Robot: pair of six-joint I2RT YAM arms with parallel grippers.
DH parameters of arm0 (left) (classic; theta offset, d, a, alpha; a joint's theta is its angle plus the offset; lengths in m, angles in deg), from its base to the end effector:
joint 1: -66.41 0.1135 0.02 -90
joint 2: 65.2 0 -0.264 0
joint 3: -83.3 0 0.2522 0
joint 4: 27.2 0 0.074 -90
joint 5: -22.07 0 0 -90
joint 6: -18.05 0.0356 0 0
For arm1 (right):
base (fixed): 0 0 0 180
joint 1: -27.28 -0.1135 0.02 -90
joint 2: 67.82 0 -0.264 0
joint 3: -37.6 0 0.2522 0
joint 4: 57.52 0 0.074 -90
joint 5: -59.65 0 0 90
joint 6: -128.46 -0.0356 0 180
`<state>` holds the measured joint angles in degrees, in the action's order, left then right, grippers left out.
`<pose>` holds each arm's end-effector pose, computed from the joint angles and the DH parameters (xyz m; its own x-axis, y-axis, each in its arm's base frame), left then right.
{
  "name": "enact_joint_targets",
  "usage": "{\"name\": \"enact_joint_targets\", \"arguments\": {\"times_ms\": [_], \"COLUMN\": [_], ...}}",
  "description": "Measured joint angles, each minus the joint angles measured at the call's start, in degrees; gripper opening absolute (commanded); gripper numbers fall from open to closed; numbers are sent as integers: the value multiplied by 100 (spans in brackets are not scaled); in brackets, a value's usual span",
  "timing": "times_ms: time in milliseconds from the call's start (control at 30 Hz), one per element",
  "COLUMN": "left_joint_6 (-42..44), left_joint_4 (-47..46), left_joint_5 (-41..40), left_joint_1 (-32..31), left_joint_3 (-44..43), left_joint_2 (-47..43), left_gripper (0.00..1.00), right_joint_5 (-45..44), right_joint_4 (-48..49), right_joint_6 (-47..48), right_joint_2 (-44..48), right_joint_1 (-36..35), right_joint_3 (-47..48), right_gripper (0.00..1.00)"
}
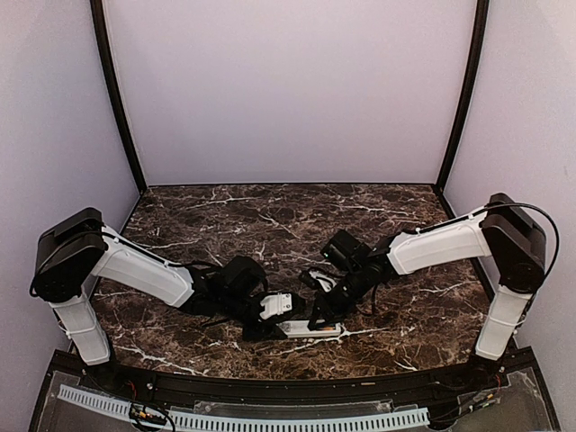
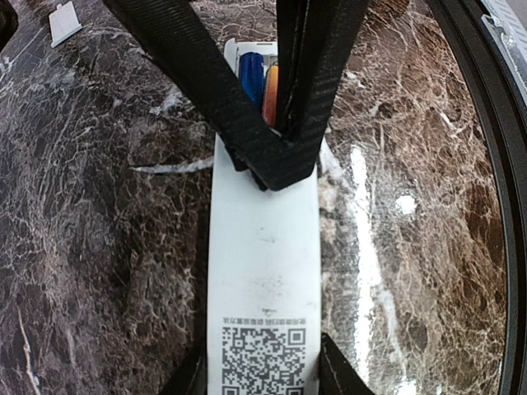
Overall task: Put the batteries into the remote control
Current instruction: Load the battery into the battery compartment.
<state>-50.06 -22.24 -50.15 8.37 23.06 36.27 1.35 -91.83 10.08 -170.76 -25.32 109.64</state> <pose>0.1691 -0.2916 0.1281 -0.0115 0.6892 -0.7245 0.9959 0.0730 0.0536 0.1912 0.2809 0.1466 -0.8700 -0.4721 -0.1422 -0.4503 0.6435 0.6190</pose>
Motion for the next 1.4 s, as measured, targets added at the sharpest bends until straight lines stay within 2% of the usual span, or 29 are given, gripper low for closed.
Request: {"name": "enact_joint_targets", "arguments": {"times_ms": [1400], "left_joint_6": [107], "left_joint_4": [76], "left_joint_5": [-35], "left_joint_1": [0], "left_joint_3": [-33], "left_joint_2": [0], "left_gripper": [0], "right_joint_5": [520], "right_joint_4": [295], "right_joint_6": [160], "right_joint_2": [208], "right_joint_1": [560], "right_joint_3": [-612], "right_gripper": [0]}}
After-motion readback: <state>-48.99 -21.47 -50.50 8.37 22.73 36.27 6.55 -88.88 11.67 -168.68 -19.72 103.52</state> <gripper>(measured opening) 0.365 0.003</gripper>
